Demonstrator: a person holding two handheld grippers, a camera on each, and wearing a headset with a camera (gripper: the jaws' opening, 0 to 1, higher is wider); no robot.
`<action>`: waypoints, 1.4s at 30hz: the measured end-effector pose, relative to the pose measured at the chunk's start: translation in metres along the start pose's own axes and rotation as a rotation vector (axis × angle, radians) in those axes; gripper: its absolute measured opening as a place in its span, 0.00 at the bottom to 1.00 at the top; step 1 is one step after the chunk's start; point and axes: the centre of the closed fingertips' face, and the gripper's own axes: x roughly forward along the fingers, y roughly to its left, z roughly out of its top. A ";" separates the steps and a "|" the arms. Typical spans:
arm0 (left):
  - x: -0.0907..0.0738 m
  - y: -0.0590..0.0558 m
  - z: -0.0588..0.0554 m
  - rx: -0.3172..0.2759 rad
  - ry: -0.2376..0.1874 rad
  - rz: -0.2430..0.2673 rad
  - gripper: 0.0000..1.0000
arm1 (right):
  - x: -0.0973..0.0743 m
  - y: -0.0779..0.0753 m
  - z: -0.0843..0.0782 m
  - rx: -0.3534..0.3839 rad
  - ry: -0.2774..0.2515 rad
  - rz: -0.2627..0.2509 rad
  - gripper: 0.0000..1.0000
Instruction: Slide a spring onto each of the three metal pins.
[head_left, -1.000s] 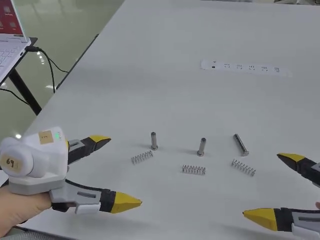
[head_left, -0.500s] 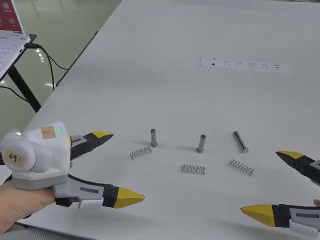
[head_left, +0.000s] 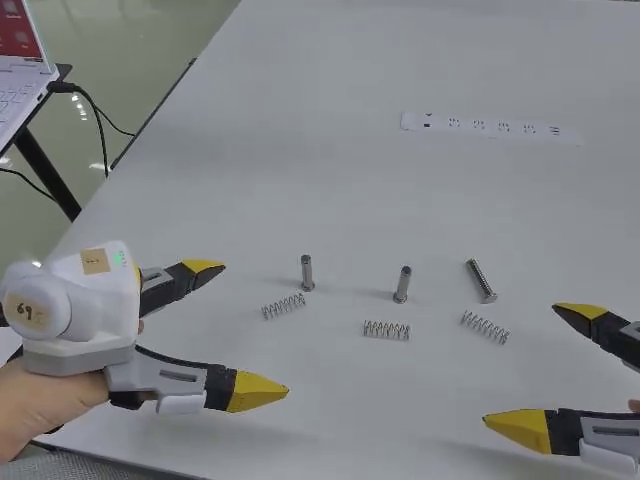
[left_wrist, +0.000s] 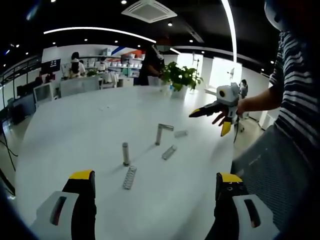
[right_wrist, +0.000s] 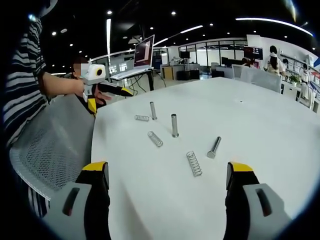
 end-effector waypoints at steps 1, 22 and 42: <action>0.000 0.000 0.000 0.001 0.000 0.000 0.98 | 0.000 0.000 0.000 0.000 0.001 0.000 0.98; -0.002 0.000 -0.001 -0.008 -0.003 -0.004 0.98 | 0.011 -0.012 0.012 -0.006 0.015 0.003 0.96; -0.003 0.000 -0.002 -0.008 0.001 -0.015 0.97 | 0.036 -0.052 0.045 0.013 0.071 -0.065 0.80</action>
